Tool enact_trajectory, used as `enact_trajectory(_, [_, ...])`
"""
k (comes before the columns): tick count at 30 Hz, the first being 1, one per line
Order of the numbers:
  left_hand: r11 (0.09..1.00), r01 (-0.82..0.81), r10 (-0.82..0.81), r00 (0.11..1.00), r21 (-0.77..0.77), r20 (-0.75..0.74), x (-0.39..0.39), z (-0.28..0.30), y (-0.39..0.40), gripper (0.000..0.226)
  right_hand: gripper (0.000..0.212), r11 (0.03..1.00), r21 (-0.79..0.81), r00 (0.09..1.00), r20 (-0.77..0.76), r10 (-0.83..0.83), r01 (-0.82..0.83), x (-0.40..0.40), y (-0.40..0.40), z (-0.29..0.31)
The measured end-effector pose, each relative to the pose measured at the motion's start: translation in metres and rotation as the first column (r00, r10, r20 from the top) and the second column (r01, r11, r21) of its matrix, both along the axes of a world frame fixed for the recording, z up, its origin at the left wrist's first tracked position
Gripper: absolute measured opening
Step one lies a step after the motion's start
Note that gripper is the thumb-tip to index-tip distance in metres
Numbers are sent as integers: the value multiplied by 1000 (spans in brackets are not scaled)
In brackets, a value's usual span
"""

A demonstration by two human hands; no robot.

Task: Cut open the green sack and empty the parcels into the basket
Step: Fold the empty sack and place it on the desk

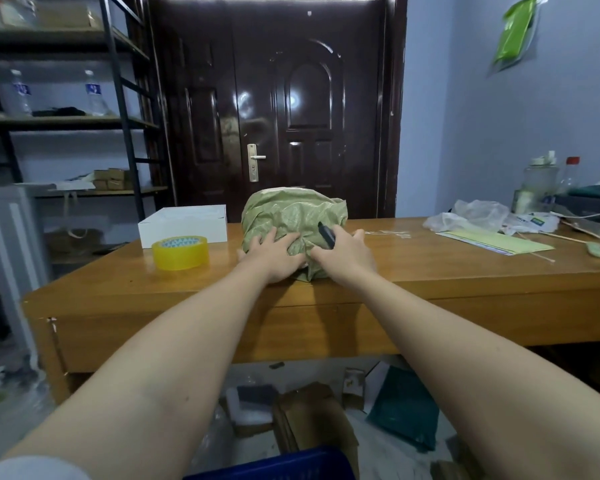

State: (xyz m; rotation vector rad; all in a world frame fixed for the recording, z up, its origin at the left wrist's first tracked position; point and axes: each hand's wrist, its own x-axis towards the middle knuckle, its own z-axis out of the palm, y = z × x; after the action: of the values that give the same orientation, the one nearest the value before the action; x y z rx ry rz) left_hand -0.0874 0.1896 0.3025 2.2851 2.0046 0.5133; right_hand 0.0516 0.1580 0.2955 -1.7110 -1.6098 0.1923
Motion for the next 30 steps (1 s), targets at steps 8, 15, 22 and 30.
enact_trajectory(8, [952, -36, -33, 975, 304, 219, 9, 18, -39, 49, 17, 987, 135, 939, -321, 125, -86, 5, -48, 10])
enact_trajectory(15, [936, -132, -18, 909, 327, 417, 21, 14, -84, 39, 24, 985, 45, 926, -336, 174, -168, 6, -98, 7])
enact_trajectory(22, [934, -225, 81, 889, 276, 451, 7, -2, -116, 54, 35, 981, -7, 928, -324, 181, -194, 10, -123, -9])
enact_trajectory(30, [966, -229, 116, 801, 122, 588, 12, 15, -104, 86, 36, 965, 77, 900, -349, 260, -249, 3, -107, -13])
